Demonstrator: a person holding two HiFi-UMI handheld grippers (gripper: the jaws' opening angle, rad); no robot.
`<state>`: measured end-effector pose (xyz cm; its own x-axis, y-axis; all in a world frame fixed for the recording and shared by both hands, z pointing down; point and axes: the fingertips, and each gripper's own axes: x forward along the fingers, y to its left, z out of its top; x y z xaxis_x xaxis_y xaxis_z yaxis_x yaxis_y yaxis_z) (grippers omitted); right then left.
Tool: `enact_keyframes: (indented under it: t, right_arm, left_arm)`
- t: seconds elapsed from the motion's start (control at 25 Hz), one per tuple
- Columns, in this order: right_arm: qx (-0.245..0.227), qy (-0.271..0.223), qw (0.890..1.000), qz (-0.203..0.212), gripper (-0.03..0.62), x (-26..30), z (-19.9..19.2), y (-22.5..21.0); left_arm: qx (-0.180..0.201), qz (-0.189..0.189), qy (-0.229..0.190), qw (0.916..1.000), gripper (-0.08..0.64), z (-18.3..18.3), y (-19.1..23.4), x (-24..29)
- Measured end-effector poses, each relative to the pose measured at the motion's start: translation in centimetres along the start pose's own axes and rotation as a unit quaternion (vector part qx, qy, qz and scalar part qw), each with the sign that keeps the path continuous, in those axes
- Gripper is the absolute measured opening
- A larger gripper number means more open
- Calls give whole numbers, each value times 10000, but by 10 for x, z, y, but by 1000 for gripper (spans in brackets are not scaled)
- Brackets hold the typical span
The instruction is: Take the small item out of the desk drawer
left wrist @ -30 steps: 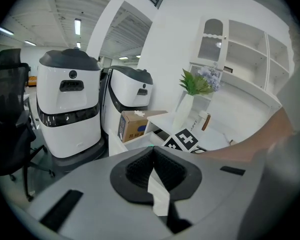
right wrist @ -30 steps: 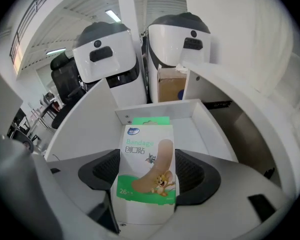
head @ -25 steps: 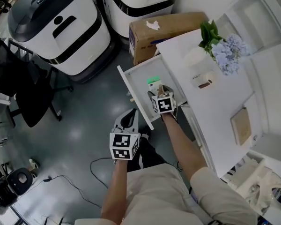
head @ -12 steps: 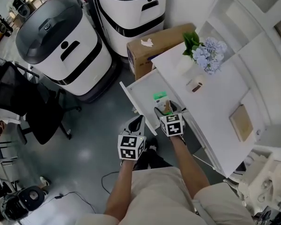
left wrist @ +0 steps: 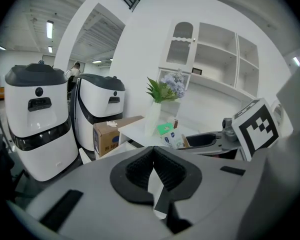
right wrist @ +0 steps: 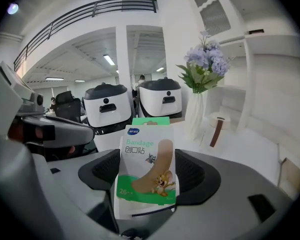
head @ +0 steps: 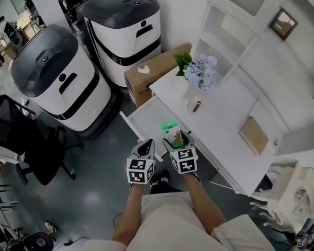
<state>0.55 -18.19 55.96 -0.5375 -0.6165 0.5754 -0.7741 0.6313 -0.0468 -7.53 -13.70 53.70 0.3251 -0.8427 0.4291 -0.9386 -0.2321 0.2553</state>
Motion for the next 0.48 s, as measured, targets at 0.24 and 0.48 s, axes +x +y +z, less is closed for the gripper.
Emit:
enact_keyframes:
  t: [0.24,0.48]
  right_arm:
    - [133,-232,9993,-275,362,-39,-5,-14]
    - [344,-435,9975,-428,362,-66,-17,-30]
  left_arm:
    - [156,-175,105,9997,17,-2,-13,-1]
    - [274,-323,251,9988,17,-9,-29,13]
